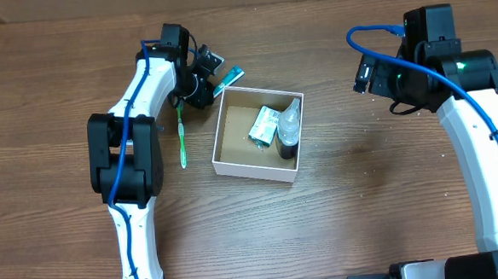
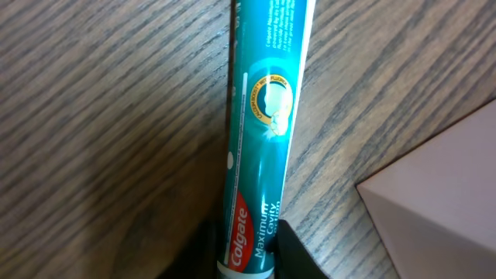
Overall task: Pack container
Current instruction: 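Lower the toothpaste tube into the box and release it, then grasp the blue razor with the left gripper, then place the blue razor into the box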
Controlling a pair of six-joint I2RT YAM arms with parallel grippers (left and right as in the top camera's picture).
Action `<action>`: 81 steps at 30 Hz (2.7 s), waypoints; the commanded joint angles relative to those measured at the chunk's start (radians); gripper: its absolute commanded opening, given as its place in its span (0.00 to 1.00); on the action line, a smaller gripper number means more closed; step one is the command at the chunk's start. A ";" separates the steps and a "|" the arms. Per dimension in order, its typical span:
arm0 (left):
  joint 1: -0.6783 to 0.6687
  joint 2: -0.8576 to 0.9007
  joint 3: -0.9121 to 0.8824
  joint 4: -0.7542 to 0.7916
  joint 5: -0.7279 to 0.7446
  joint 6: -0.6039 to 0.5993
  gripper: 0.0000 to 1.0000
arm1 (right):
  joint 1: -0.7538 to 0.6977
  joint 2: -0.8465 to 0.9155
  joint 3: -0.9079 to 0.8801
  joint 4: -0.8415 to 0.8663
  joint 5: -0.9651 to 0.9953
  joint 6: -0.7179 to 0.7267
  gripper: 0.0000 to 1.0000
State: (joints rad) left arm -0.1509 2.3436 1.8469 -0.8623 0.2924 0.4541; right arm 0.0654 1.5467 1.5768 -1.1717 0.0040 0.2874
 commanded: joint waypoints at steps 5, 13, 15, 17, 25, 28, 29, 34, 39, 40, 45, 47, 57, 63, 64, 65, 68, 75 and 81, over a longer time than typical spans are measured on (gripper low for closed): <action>-0.004 -0.012 0.010 -0.048 -0.011 -0.209 0.04 | -0.002 -0.002 0.006 0.003 0.002 0.005 1.00; -0.019 -0.365 0.010 -0.155 -0.011 -0.291 0.04 | -0.002 -0.002 0.006 0.003 0.002 0.005 1.00; -0.042 -0.496 0.010 -0.190 -0.011 -0.307 0.04 | -0.002 -0.002 0.006 0.003 0.002 0.005 1.00; -0.064 -0.564 0.010 -0.220 -0.011 -0.336 0.04 | -0.002 -0.002 0.006 0.003 0.002 0.005 1.00; -0.222 -0.614 -0.098 -0.356 -0.055 -0.465 0.04 | -0.002 -0.002 0.006 0.003 0.002 0.005 1.00; -0.259 -0.614 -0.231 -0.319 -0.100 -0.508 0.04 | -0.002 -0.002 0.006 0.003 0.002 0.005 1.00; -0.268 -0.614 -0.273 -0.306 -0.100 -0.521 0.04 | -0.002 -0.002 0.006 0.003 0.002 0.005 1.00; -0.274 -0.615 -0.370 -0.273 -0.100 -0.549 0.11 | -0.002 -0.002 0.006 0.003 0.002 0.005 1.00; -0.229 -0.636 -0.336 -0.336 -0.111 -0.560 0.77 | -0.002 -0.002 0.006 0.003 0.002 0.005 1.00; -0.198 -0.640 -0.332 -0.352 -0.133 -0.560 0.79 | -0.002 -0.002 0.006 0.003 0.002 0.005 1.00; 0.016 -0.644 -0.336 -0.382 -0.166 -0.580 0.83 | -0.002 -0.002 0.006 0.003 0.002 0.005 1.00; 0.109 -0.636 -0.344 -0.365 -0.170 -0.594 0.80 | -0.002 -0.002 0.006 0.003 0.002 0.005 1.00; 0.214 -0.343 -0.382 -0.138 -0.302 -0.601 0.73 | -0.002 -0.002 0.006 0.003 0.002 0.005 1.00; 0.224 -0.243 -0.382 -0.109 -0.303 -0.564 0.56 | -0.002 -0.002 0.006 0.003 0.002 0.005 1.00; 0.224 -0.241 -0.382 -0.111 -0.304 -0.557 0.52 | -0.002 -0.002 0.006 0.003 0.002 0.005 1.00; 0.224 -0.240 -0.382 -0.111 -0.304 -0.551 0.45 | -0.002 -0.002 0.006 0.003 0.002 0.005 1.00; 0.224 -0.240 -0.382 -0.106 -0.303 -0.544 0.28 | -0.002 -0.002 0.006 0.003 0.002 0.005 1.00; 0.223 -0.238 -0.391 -0.081 -0.304 -0.486 0.38 | -0.002 -0.002 0.006 0.003 0.002 0.005 1.00; 0.222 -0.238 -0.437 -0.052 -0.301 -0.483 0.23 | -0.002 -0.002 0.006 0.003 0.002 0.005 1.00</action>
State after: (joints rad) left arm 0.0673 2.0903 1.4464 -0.9142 -0.0166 -0.0463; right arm 0.0654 1.5467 1.5768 -1.1709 0.0036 0.2878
